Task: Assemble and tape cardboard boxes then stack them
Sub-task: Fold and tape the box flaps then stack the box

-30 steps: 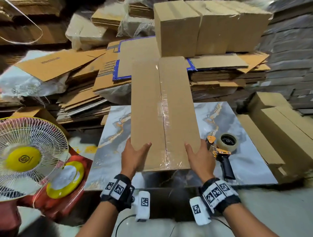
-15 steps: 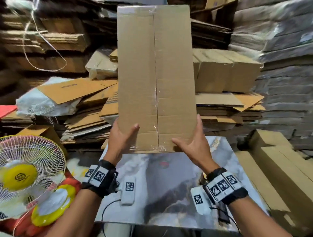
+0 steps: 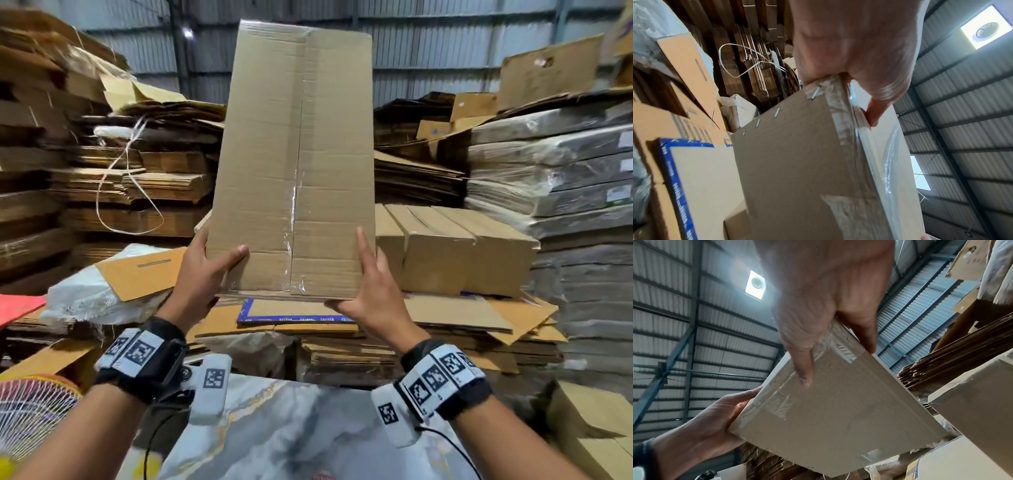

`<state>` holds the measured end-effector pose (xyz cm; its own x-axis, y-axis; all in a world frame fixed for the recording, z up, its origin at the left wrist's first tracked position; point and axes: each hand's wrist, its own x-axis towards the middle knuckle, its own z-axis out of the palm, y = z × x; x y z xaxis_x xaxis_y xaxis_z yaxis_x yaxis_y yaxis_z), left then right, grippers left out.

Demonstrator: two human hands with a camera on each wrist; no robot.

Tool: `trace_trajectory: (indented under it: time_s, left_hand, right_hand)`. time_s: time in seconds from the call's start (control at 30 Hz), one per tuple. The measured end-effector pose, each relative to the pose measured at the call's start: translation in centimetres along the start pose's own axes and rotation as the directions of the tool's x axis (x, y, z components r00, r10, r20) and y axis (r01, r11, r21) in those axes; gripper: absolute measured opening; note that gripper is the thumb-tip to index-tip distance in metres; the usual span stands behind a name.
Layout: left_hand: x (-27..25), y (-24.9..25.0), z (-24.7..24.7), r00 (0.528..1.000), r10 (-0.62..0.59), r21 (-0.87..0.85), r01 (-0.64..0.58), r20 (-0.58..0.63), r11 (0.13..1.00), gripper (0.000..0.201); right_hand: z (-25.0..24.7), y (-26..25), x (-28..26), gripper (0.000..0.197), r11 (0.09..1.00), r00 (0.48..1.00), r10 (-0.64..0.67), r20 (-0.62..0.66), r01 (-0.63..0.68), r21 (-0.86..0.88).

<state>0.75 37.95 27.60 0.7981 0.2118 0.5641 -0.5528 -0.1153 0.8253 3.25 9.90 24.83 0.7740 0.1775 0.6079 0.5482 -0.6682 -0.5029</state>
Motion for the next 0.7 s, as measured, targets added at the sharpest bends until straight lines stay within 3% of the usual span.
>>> trace_trajectory:
  time_s: [0.2,0.27,0.47,0.53,0.7]
  left_hand:
    - [10.6,-4.7,-1.3,0.999,0.033,0.009,-0.032,-0.016,0.999,0.047]
    - [14.5,-7.4,-1.6,1.000,0.023,-0.013,-0.022,0.021,1.000,0.052]
    - [25.7,-17.9,-0.5,1.000,-0.002,-0.045,0.003,0.021,0.999,0.059]
    - [28.8,-22.2,0.2,0.997,-0.060,-0.079,0.063,0.041,0.995,0.067]
    - [35.0,-31.5,3.0,0.994,-0.091,0.160,0.080,0.063,0.984,0.063]
  right_hand:
    - [5.1,1.9,10.8,0.134,1.000,1.000,0.011,0.008,-0.011,-0.006]
    - [7.4,3.1,15.1,0.132,0.999,0.999,0.036,0.006,-0.036,-0.029]
    - [13.8,8.5,26.2,0.118,0.984,0.991,0.119,0.066,-0.109,-0.144]
    - [15.5,10.6,29.0,0.111,0.977,0.990,0.119,0.075,-0.103,-0.185]
    - [18.5,16.5,34.0,0.086,0.924,0.983,0.161,0.089,-0.118,-0.363]
